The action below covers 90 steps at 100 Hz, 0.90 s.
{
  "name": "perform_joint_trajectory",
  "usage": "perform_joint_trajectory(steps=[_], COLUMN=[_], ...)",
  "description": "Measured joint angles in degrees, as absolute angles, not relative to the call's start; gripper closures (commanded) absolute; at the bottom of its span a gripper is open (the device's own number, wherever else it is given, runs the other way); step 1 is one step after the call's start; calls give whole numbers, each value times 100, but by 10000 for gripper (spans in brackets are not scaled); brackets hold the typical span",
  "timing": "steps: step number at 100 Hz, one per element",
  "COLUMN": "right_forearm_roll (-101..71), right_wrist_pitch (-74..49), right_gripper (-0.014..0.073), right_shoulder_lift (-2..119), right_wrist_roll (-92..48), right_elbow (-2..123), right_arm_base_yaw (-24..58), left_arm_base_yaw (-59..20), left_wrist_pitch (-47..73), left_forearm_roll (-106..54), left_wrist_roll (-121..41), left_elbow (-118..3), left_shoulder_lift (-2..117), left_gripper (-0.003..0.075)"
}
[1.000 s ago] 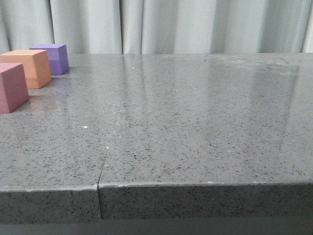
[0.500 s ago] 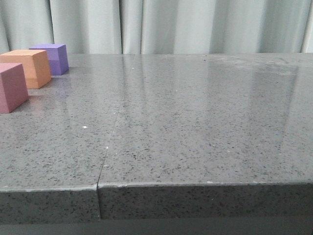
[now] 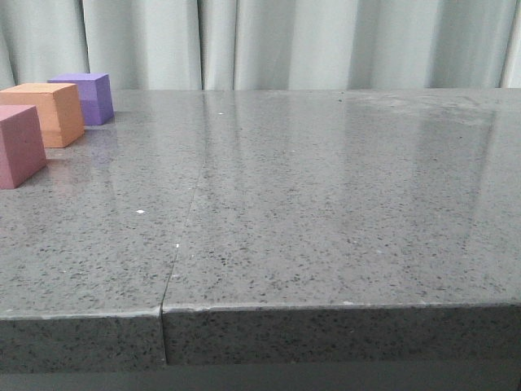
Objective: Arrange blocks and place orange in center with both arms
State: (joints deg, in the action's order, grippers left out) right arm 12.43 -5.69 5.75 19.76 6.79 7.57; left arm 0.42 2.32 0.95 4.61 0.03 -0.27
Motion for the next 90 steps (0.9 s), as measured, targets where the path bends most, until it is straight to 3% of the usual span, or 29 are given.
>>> perform_joint_trajectory(steps=[29, 90], right_forearm_roll=[98, -72], right_wrist_pitch=[-250, -222], right_gripper=[661, 661], right_shoulder_lift=[-55, -65], right_wrist_roll=[811, 564], right_elbow=[-64, -159], right_arm_base_yaw=[323, 252], left_arm_base_yaw=[42, 42], left_wrist_pitch=[232, 232], left_forearm_roll=[95, 95], left_wrist_roll=[461, 461], left_elbow=[3, 3], left_shoulder_lift=[-27, -27], left_gripper=[741, 741])
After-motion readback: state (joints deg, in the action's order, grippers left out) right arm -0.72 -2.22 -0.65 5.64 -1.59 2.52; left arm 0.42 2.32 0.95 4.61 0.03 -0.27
